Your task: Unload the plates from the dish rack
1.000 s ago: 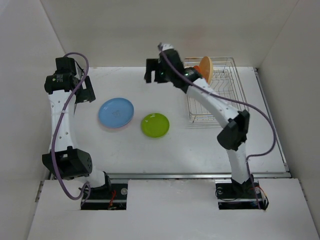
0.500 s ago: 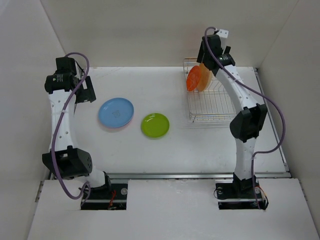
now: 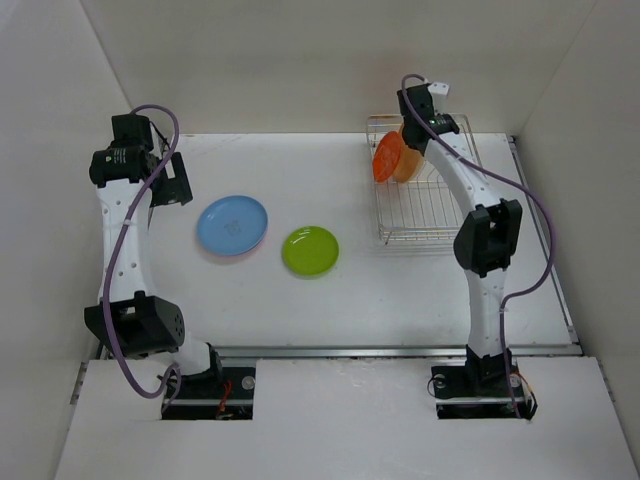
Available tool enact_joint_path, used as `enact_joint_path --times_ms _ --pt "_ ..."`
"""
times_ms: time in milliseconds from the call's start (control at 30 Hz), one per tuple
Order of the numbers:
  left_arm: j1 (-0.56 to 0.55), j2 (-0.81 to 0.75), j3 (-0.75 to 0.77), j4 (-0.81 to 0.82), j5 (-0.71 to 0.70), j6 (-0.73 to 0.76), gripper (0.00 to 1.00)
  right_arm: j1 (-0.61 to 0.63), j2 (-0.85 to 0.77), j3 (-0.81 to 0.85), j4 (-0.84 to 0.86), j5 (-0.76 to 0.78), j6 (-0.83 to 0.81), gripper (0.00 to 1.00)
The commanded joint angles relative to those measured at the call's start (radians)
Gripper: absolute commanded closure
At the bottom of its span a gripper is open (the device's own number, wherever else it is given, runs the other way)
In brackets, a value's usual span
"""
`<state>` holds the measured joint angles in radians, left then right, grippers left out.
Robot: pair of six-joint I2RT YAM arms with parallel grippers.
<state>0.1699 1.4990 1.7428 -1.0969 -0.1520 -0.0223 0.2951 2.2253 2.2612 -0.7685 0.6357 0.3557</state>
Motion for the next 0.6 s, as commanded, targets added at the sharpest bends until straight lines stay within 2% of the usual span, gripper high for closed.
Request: enact_joint_path --times_ms 0,133,200,400,433,500,567 --pt "-0.001 -0.003 0.008 -0.012 0.012 0.01 0.0 -0.005 -0.065 0.018 0.012 0.053 0.009 0.89" --pt "-0.001 -0.003 0.008 -0.012 0.023 0.01 0.0 -0.005 -0.124 0.027 0.012 0.111 -0.024 0.95" --pt "-0.001 -0.003 0.008 -0.012 0.035 0.019 0.0 0.004 -0.15 0.038 0.012 0.204 -0.043 1.0" --pt "-0.001 -0.003 0.008 -0.021 0.069 0.019 0.0 0.027 -0.243 0.098 0.07 0.448 -0.22 1.0" --pt "-0.001 -0.003 0.008 -0.021 0.069 0.028 0.0 0.036 -0.265 0.098 0.092 0.537 -0.256 1.0" --pt "-0.001 -0.003 0.017 -0.031 0.104 0.028 0.0 0.045 -0.286 0.098 0.147 0.61 -0.341 1.0" --pt "-0.001 -0.003 0.017 -0.031 0.15 0.053 0.0 0.059 -0.314 0.089 0.156 0.633 -0.354 1.0"
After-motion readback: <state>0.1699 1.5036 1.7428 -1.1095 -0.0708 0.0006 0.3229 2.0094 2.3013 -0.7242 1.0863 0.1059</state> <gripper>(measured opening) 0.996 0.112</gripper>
